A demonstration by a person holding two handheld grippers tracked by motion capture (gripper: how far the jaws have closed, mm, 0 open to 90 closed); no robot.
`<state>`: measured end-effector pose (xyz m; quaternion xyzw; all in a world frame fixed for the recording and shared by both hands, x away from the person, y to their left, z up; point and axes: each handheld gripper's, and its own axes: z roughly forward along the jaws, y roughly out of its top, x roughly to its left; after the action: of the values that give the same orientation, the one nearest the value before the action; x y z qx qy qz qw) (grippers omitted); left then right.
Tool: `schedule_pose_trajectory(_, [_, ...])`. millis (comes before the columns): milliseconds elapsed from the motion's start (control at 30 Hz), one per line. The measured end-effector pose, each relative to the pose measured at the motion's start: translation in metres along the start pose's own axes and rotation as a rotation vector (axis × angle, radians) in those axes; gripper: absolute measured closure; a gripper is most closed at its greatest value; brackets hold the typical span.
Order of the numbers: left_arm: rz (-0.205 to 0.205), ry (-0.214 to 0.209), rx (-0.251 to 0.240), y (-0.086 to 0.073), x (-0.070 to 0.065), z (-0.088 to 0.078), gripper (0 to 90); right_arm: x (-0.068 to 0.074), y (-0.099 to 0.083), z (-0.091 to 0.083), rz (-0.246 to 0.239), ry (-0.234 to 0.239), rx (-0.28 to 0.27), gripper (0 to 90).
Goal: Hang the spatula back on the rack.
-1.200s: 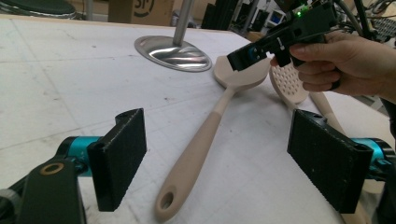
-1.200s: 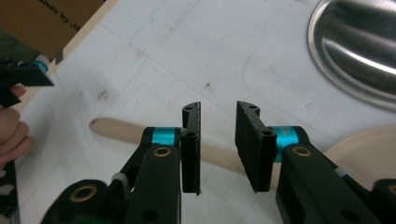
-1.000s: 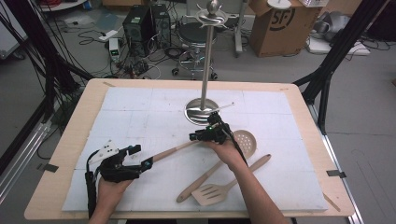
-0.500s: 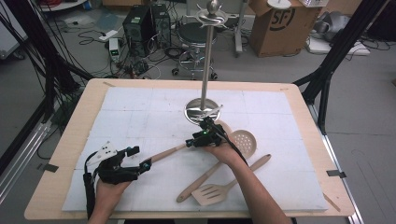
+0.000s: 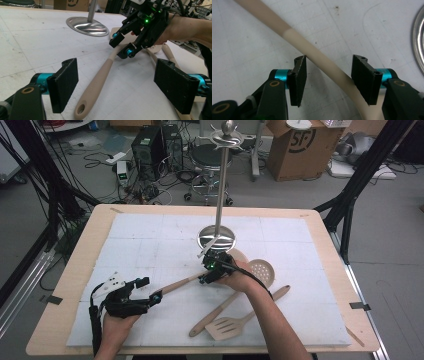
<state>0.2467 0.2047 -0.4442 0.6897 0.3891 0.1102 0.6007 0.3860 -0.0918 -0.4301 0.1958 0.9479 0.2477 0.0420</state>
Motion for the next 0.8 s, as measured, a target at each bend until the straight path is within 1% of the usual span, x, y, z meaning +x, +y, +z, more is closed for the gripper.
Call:
schedule_pose_trajectory(33, [-0.003,0.003,-0.002,0.0,0.001,0.0,20.2,0.005,0.0,0.006,-0.052,-0.037,0.02,45.2])
schedule_pose_trajectory(100, [-0.006,0.002,-0.003,0.0,0.001,-0.001,20.2,0.005,0.001,0.009,-0.052,-0.041,0.027,45.5])
schedule_pose_trajectory(133, [-0.008,0.003,-0.005,0.0,0.001,-0.002,20.2,0.003,0.002,0.009,-0.03,-0.027,0.02,46.3])
schedule_pose_trajectory(200, [-0.006,0.001,-0.006,-0.001,0.001,-0.003,20.2,0.002,0.001,0.009,-0.035,-0.023,0.017,47.8])
schedule_pose_trajectory(267, [-0.008,0.003,-0.01,-0.001,0.001,-0.004,20.2,0.006,0.003,0.008,-0.07,-0.028,0.023,54.8])
schedule_pose_trajectory(300, [-0.012,0.005,-0.012,-0.001,0.001,-0.004,20.2,0.006,0.003,0.008,-0.07,-0.028,0.023,54.8])
schedule_pose_trajectory(333, [-0.013,0.005,-0.013,-0.001,0.001,-0.004,20.2,0.011,0.005,0.008,-0.11,-0.035,0.029,62.4])
schedule_pose_trajectory(367, [-0.012,0.004,-0.011,0.0,0.002,-0.004,20.2,0.011,0.005,0.008,-0.11,-0.035,0.029,62.4])
schedule_pose_trajectory(400, [-0.011,0.006,-0.01,-0.001,0.002,-0.003,20.2,0.013,0.006,0.008,-0.13,-0.039,0.024,64.0])
schedule_pose_trajectory(433, [-0.01,0.004,-0.009,0.0,0.001,-0.003,20.2,0.015,0.007,0.008,-0.135,-0.053,0.023,64.6])
schedule_pose_trajectory(467, [-0.011,0.003,-0.008,0.0,0.001,-0.003,20.2,0.015,0.008,0.008,-0.128,-0.061,0.02,64.8])
schedule_pose_trajectory(500, [-0.01,0.003,-0.007,0.0,0.0,-0.003,20.2,0.015,0.009,0.009,-0.102,-0.062,0.02,64.7])
schedule_pose_trajectory(533, [-0.008,0.003,-0.008,0.0,0.0,-0.003,20.2,0.015,0.01,0.009,-0.041,-0.055,0.029,64.5])
schedule_pose_trajectory(567, [-0.008,0.006,-0.009,0.0,0.0,-0.003,20.3,0.013,0.013,0.011,0.039,-0.041,0.052,64.5])
schedule_pose_trajectory(600, [-0.01,0.005,-0.008,0.0,0.001,-0.003,20.3,0.011,0.017,0.01,0.106,-0.031,0.102,64.4])
schedule_pose_trajectory(633, [-0.01,0.007,-0.007,-0.001,0.001,-0.003,20.3,0.014,0.026,0.011,0.13,-0.037,0.179,68.1])
schedule_pose_trajectory(667, [-0.014,0.005,-0.006,-0.001,0.001,-0.003,20.3,0.014,0.026,0.011,0.13,-0.037,0.179,68.1])
schedule_pose_trajectory(700, [-0.013,0.009,-0.008,-0.001,0.002,-0.003,20.3,0.016,0.029,0.012,0.1,-0.043,0.192,70.3])
schedule_pose_trajectory(733, [-0.014,0.005,-0.011,-0.001,0.001,-0.004,20.3,0.015,0.029,0.012,0.125,-0.03,0.186,77.0])
schedule_pose_trajectory(800, [-0.013,0.007,-0.013,-0.001,0.002,-0.006,20.3,0.012,0.028,0.011,0.125,-0.024,0.186,77.9])
